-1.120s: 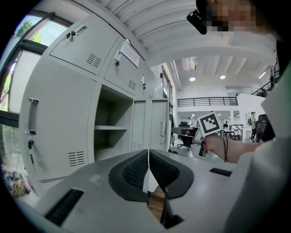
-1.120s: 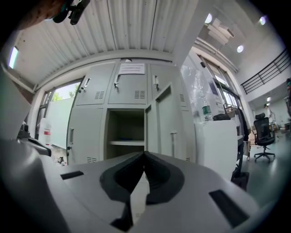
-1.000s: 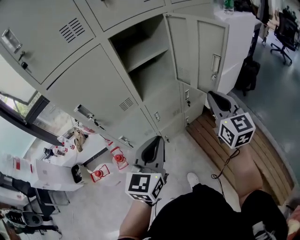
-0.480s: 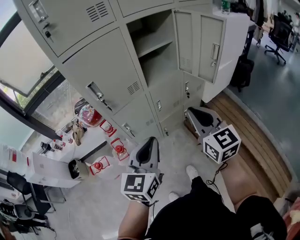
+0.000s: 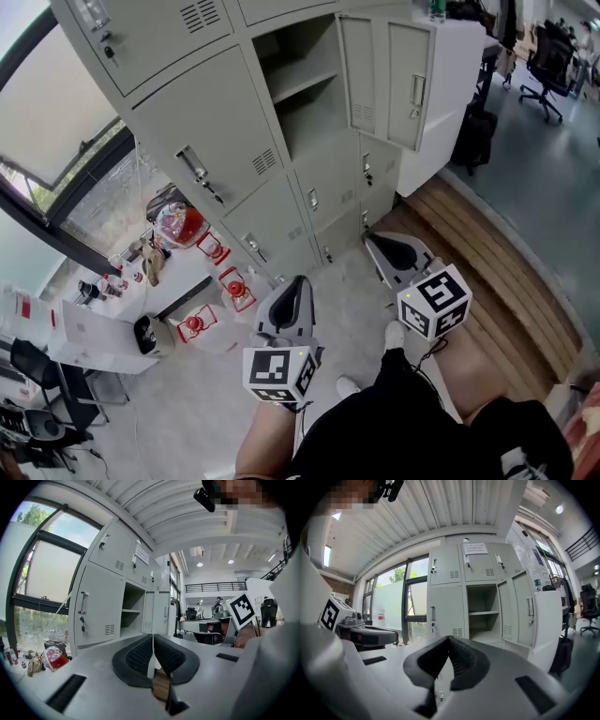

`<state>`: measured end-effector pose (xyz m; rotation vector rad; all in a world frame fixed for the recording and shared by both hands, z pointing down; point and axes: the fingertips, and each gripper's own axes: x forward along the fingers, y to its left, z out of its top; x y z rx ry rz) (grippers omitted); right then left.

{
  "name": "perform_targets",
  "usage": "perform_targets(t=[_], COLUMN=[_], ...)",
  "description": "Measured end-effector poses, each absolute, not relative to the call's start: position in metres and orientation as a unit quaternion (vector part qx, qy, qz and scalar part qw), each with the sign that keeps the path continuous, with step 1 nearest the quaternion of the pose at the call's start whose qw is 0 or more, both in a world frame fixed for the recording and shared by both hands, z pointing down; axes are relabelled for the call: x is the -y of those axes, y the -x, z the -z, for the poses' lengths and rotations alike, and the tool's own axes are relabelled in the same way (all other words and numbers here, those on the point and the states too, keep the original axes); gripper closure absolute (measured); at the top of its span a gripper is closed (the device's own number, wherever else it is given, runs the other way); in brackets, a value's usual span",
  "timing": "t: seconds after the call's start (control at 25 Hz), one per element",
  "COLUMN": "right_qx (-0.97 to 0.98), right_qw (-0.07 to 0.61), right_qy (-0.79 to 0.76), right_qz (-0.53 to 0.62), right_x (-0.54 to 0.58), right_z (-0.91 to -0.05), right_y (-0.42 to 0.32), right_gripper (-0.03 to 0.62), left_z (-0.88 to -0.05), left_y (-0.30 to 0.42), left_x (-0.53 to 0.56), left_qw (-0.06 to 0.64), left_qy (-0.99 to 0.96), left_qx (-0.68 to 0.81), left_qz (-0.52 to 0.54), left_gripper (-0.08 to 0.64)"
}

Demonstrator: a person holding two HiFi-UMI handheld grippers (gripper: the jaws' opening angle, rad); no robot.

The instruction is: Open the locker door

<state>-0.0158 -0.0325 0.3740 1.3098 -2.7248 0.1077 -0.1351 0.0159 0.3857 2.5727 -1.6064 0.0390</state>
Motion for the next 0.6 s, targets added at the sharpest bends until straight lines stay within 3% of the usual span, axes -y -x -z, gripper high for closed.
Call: perform_targets(t=[0.6], right_qx=[0.909], right_qw=[0.065], right_qy=[-0.410], right_qz=[-0.032], right_x=[0.016], right_z=[-0.372], right_y=[0.016], right_gripper=[0.538], left_z=[-0.377], left_y=[0.122], left_x=[-0.017], left_qw=[0.049], left_qy=[-0.847], left_qx=[0.529], left_qz=[-0.007], left_gripper=[0.537])
